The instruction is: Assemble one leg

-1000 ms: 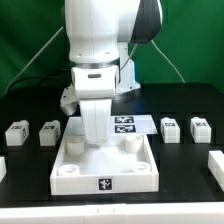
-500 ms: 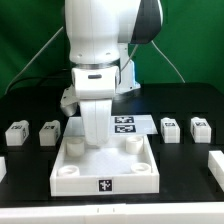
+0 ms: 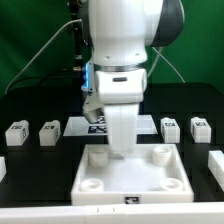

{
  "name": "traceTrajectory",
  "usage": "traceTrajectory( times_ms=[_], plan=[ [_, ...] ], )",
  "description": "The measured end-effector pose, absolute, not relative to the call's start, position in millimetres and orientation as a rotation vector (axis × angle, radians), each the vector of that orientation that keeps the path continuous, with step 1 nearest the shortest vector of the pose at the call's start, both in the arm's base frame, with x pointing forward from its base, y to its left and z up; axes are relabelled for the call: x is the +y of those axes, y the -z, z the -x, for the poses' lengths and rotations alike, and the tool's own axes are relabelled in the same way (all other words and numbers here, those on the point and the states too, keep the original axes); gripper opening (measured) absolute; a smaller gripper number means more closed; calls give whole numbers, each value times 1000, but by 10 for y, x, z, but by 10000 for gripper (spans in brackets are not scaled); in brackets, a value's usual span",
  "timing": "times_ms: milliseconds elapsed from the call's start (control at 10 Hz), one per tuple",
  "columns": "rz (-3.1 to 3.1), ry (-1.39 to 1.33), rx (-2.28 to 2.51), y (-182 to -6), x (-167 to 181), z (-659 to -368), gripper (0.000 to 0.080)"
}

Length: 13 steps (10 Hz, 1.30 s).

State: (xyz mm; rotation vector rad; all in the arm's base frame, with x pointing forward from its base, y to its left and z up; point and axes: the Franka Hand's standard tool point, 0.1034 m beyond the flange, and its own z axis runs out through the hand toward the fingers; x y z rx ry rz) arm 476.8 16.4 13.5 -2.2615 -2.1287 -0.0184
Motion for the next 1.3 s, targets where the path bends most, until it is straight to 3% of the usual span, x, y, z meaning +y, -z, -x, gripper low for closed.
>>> traceTrajectory(
  times_ms=[500, 1000, 1100, 1200, 1300],
  plan=[
    [2229, 106, -2172, -135, 595, -4958, 63],
    [2241, 116, -2166, -130, 589, -4954, 63],
    [2241, 115, -2165, -127, 586, -4952, 145],
    [2242, 115, -2164, -126, 583, -4952, 280],
    [2242, 115, -2164, -125, 581, -4952, 280]
  ],
)
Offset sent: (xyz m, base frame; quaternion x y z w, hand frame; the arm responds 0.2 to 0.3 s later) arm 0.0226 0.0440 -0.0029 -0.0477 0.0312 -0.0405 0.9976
